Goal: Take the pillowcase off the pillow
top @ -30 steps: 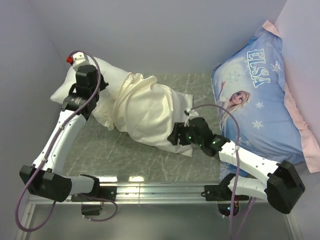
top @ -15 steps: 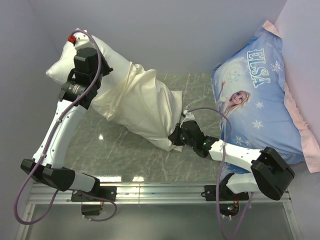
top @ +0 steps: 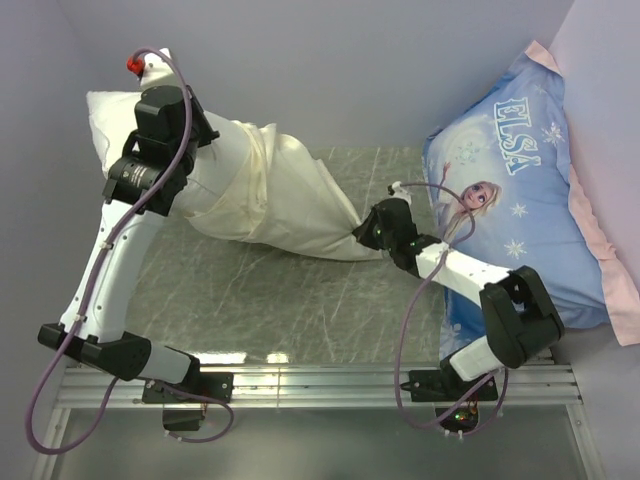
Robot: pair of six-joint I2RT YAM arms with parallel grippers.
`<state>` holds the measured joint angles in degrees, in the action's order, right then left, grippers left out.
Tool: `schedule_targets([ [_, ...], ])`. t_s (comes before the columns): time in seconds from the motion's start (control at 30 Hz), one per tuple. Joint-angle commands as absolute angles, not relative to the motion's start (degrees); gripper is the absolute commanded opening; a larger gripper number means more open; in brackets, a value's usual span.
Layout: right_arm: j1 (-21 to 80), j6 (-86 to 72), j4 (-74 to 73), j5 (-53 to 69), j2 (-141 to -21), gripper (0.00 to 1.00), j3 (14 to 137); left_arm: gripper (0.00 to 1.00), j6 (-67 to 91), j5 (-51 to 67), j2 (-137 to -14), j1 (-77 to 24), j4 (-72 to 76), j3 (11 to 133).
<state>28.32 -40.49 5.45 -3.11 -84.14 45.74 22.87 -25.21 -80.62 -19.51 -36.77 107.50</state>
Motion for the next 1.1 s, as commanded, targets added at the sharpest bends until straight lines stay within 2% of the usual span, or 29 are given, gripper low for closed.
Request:
schedule_targets([
  [0.0, 24.88, -39.64, -3.77, -8.7, -88.23, 0.0, 51.14, 0.0, 19.78, -32.7, -73.66, -18.46, -22.76, 113.73],
  [0.17, 18.73, -39.64, -3.7, -6.07, -92.72, 0.0, 54.84, 0.0, 19.34, -33.22, -71.73, -17.06, -24.35, 114.08],
  [0.57, 7.74, -37.71, -9.66, -3.96, -97.29, 0.0, 67.32, 0.0, 25.57, -23.56, -65.05, -5.37, -25.84, 103.46],
  [0.67, 8.43, -36.65, -9.49, -1.94, -96.33, 0.0, 67.85, 0.0, 29.25, -19.45, -61.98, -5.19, -24.79, 96.27],
  [0.77, 10.36, -36.04, -8.27, -4.21, -94.4, 0.0, 65.66, 0.01, 33.65, -16.18, -58.2, -5.19, -20.32, 81.6],
  [0.9, 10.37, -35.51, -8.26, -5.1, -94.92, 0.0, 64.86, 0.0, 36.21, -17.39, -55.46, -5.19, -17.15, 67.01],
  [1.07, 10.46, -34.81, -7.9, -1.95, -95.1, 0.0, 66.79, 0.01, 38.58, -16.71, -54.67, -5.19, -18.54, 62.23],
])
